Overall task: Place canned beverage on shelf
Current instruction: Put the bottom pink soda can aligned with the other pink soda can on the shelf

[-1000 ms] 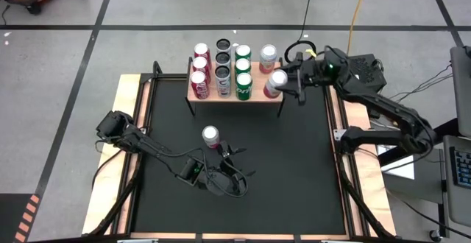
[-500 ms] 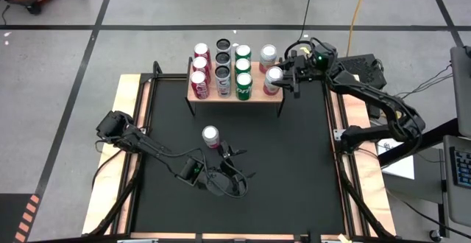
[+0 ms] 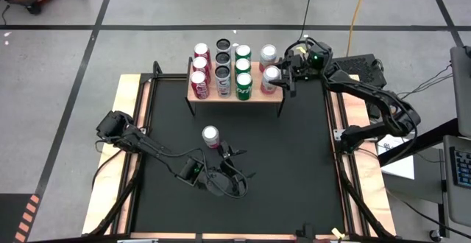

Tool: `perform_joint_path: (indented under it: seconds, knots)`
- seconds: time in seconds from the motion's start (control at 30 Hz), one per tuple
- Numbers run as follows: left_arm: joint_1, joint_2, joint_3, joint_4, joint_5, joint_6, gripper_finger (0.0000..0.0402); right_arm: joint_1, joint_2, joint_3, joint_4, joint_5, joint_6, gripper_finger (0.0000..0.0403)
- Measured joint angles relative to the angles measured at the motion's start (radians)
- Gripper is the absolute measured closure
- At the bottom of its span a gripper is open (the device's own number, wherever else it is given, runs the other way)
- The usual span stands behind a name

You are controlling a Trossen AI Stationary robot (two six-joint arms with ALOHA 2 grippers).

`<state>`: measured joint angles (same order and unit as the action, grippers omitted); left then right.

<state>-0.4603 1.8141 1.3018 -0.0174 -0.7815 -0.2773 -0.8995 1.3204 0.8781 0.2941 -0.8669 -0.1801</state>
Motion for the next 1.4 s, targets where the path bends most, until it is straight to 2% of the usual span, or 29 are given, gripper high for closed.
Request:
perform_joint_path:
  seconds: [1.23, 1.4]
  knots:
    - [0.001, 0.000, 0.000, 0.000, 0.000, 0.023, 0.0015, -0.030, 0.018, 0.000, 0.027, 0.001, 0.037, 0.0121]
    - [0.001, 0.000, 0.000, 0.000, 0.000, 0.023, 0.0015, -0.030, 0.036, 0.000, 0.036, -0.002, 0.037, 0.0109]
